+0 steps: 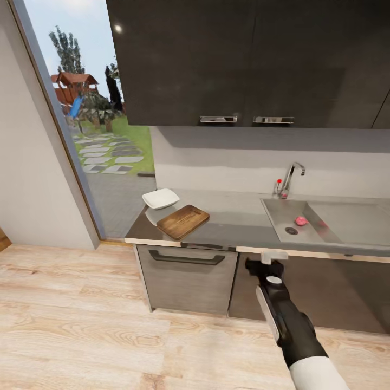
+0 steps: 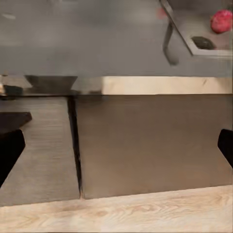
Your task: In the kitchen, take the Vidalia onion out of the sink, dice it on the chopping board with the paring knife, put the diced onion into the bowl on the countertop, then place both the paring knife and the chopping board into the sink.
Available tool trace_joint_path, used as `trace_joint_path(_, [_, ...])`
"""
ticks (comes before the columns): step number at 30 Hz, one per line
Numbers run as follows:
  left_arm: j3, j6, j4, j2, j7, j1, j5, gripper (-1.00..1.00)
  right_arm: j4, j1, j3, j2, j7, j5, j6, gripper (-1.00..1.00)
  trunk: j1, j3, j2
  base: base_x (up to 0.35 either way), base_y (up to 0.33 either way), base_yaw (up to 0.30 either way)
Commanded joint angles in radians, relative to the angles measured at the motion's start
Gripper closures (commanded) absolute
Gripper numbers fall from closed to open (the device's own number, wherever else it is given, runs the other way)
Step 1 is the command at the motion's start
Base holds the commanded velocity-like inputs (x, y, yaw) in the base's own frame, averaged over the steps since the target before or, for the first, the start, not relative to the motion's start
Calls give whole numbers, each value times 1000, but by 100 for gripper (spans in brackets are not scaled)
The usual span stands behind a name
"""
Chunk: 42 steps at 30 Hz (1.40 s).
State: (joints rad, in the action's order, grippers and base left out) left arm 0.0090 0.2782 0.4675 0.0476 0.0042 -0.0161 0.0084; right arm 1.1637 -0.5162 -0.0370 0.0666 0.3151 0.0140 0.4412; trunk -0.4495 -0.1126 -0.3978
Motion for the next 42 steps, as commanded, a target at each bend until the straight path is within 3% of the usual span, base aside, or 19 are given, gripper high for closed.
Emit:
trace_joint_path(1, [1,1,2,0,0,0,1,-100,-2,-62,-8,16,11,13,39,-100,-1,-2,-2,0,0,0])
trace_joint_path(6, [2,1,2,0,0,0,1,-100,-68,-245,-21,80,42,46,128,-100,-1,-2,-2,50,0,0])
trace_joint_path(8, [2,1,2,0,0,0,1,-100,-148,-349,-23,99,47,51,146,-100,-1,-2,-2,95,0,0])
trace_joint_path(12, [2,1,2,0,0,-1,1,-100,-286,-477,-23,108,47,51,154,-100,-1,-2,-2,153,5,0])
trace_joint_path(15, [2,1,3,0,0,0,1,-100,-334,-516,-23,108,44,51,155,-100,-1,-2,-2,231,55,0])
trace_joint_path(21, [2,1,3,0,0,0,1,-100,-375,-539,-26,108,1,49,154,-100,-1,-2,-2,277,108,0])
trace_joint_path(27, [2,1,3,0,0,0,1,-100,-419,-542,-26,98,-137,52,150,-100,-1,-2,-2,287,146,0])
trace_joint_path(30, [2,1,3,0,0,0,1,-100,-454,-542,-27,80,-198,53,149,-100,-1,-2,-2,283,172,0])
trace_joint_path(42, [2,1,2,0,0,0,1,-100,-526,-542,-27,50,-226,52,106,-100,-1,-2,-2,276,68,0])
